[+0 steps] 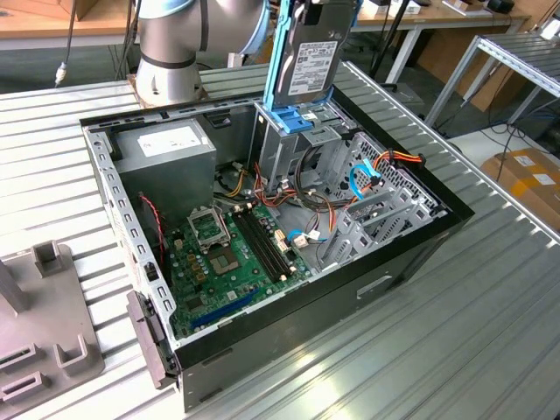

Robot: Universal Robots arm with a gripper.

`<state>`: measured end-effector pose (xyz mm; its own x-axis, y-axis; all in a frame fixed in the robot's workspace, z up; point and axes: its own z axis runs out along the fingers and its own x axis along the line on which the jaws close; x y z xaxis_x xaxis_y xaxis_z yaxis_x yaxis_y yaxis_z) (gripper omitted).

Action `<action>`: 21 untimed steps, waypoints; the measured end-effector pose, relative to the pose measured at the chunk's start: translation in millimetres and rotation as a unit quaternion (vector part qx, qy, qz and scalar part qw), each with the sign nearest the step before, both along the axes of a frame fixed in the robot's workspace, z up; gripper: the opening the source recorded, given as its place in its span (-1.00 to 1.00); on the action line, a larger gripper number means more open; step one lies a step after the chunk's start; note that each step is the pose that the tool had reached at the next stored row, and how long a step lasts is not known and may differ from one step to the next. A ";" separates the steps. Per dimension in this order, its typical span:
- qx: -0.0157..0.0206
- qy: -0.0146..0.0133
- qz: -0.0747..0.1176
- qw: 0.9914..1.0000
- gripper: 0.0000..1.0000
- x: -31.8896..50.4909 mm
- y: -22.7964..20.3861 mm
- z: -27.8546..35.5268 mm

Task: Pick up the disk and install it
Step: 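Pick up the disk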

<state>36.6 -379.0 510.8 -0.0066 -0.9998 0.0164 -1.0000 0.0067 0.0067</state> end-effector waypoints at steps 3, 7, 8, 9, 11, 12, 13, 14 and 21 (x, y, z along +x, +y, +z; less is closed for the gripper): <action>0.000 0.000 0.000 1.000 -0.27 5.1 0.0 0.0; 0.000 0.000 0.000 1.000 -0.27 12.0 0.0 0.0; 0.000 0.000 0.000 1.000 -0.27 12.1 0.0 0.0; 0.000 0.000 0.000 1.000 -0.27 12.4 0.0 0.0; 0.000 0.000 0.000 1.000 -0.27 12.5 0.0 0.0; 0.000 0.000 0.000 1.000 -0.27 12.5 0.0 0.0; 0.000 0.000 0.000 1.000 -0.27 12.5 0.0 0.0; 0.000 0.000 0.000 1.000 -0.27 12.5 0.0 0.0; 0.000 0.000 0.000 1.000 -0.27 14.0 0.0 0.0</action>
